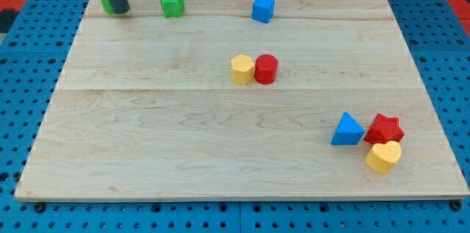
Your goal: Adjust the green blocks parallel to each other
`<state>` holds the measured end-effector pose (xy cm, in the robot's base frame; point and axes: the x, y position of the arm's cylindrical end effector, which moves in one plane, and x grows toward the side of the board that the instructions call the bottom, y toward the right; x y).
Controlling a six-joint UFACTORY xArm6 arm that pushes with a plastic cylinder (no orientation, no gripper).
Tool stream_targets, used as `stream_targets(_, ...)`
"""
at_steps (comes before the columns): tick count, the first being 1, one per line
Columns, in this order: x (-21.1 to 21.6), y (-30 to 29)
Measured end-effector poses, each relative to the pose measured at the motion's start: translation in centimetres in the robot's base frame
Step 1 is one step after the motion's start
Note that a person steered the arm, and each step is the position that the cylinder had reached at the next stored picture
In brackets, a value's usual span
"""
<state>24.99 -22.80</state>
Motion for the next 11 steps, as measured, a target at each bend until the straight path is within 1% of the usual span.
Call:
stream_targets(1, -1.5, -0.6)
stream_targets(2, -3.7, 3.0)
stream_targets(3, -4.6, 6.2)
stream_targets(5, -3.3, 8.9)
stream_targets(6, -3.6, 8.9)
stream_targets(7, -5.8, 7.6)
stream_targets(9, -5.9, 7.0)
stream_targets(10, -2.8, 5.5)
stream_targets(11, 2.2, -1.8)
